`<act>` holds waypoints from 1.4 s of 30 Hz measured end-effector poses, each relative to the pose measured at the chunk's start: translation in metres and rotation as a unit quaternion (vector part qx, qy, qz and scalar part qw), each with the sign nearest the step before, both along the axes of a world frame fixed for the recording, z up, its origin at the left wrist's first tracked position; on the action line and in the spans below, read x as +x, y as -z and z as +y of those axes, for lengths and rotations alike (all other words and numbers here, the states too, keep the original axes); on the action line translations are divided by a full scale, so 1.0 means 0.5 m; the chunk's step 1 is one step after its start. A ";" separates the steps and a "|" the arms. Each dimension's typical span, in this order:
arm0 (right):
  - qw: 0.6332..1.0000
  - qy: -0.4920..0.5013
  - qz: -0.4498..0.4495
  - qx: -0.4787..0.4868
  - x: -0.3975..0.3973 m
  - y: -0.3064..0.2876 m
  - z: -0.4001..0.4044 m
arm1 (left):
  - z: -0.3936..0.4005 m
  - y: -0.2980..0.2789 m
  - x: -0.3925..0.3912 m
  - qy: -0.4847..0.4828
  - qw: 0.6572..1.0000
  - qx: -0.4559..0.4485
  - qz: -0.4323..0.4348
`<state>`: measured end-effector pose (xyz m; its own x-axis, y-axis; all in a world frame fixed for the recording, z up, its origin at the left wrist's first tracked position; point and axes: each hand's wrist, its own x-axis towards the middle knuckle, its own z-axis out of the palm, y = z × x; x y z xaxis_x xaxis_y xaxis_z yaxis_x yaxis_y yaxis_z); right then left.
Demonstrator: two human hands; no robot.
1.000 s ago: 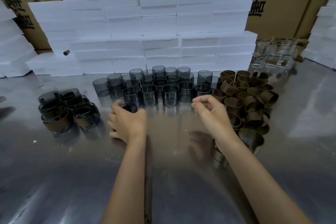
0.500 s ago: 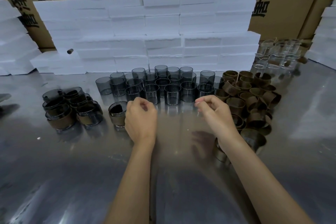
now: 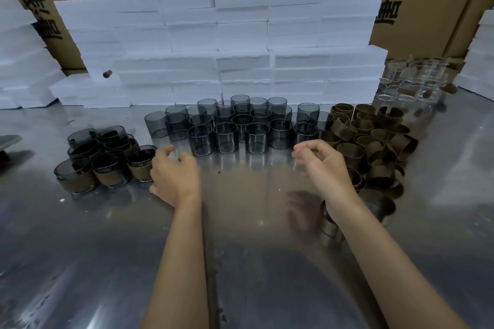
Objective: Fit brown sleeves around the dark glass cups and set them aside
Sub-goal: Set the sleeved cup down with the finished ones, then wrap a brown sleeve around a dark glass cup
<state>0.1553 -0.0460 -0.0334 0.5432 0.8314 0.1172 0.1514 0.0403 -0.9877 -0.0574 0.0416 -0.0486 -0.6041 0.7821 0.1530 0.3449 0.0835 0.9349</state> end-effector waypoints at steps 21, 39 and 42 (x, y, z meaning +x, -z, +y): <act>0.992 -0.033 -0.122 0.012 -0.017 0.010 0.002 | 0.286 -0.095 -0.112 0.144 0.823 -0.229 0.500; 0.990 -0.034 -0.135 0.001 -0.008 0.011 0.004 | 0.157 -0.215 0.019 0.140 0.954 0.188 0.189; 0.998 -0.048 -0.005 0.028 -0.006 -0.005 0.001 | 0.059 -0.229 0.102 0.198 0.945 0.241 0.095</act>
